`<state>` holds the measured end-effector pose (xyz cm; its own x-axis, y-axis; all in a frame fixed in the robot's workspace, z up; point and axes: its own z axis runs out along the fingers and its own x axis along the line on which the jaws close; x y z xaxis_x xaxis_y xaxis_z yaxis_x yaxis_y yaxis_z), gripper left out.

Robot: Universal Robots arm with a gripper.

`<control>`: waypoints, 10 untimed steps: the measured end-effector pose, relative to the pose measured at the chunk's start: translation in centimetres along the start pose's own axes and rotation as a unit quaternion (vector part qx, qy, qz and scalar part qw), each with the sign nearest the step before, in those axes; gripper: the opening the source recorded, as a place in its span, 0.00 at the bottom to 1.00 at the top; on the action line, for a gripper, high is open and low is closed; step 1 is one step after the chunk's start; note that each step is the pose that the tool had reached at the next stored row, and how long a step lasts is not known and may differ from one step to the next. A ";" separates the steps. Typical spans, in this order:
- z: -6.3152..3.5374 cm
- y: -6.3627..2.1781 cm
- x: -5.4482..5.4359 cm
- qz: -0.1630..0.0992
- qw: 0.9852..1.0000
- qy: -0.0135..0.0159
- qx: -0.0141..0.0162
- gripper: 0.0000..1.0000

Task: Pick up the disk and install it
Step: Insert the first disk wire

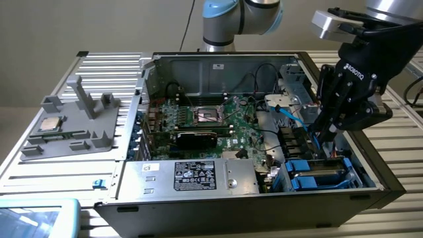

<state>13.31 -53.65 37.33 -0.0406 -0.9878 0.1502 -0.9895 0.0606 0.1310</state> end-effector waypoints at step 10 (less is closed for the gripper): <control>0.23 -0.07 0.2 0.004 1.000 -0.011 -0.001 0.29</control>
<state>13.34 -53.89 37.13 -0.0516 -0.9903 0.1292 -0.9888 0.0688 0.1323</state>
